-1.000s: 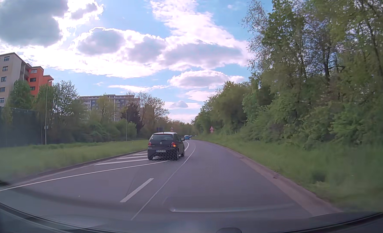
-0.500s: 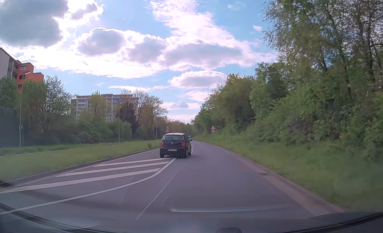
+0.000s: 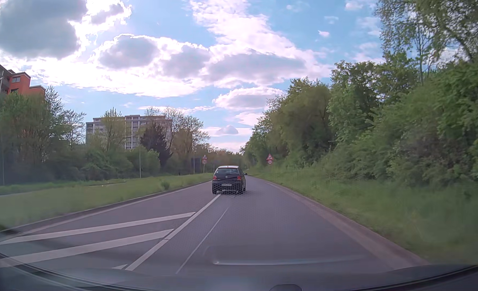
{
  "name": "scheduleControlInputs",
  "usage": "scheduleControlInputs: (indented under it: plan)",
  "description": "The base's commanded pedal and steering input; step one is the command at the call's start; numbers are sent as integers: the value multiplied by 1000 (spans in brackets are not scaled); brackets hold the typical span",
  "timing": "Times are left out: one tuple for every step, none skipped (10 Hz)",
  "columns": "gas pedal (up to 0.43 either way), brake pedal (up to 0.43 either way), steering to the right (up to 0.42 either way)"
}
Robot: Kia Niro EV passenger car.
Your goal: Follow the waypoints while adhering to traffic rules and regulations
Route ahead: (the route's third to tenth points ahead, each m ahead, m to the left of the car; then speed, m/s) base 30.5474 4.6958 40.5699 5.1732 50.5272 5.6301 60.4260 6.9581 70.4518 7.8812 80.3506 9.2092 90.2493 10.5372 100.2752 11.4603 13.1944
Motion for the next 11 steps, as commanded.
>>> scheduleControlInputs:
  plan:
    - [79, 0, -14]
    - [79, 0, -14]
    - [79, 0, -15]
    - [79, 0, -15]
    - [79, 0, -15]
    - [79, 0, -15]
    - [79, 0, -15]
    - [79, 0, -16]
    - [79, 0, -15]
    - [79, 0, -16]
    - [79, 0, -17]
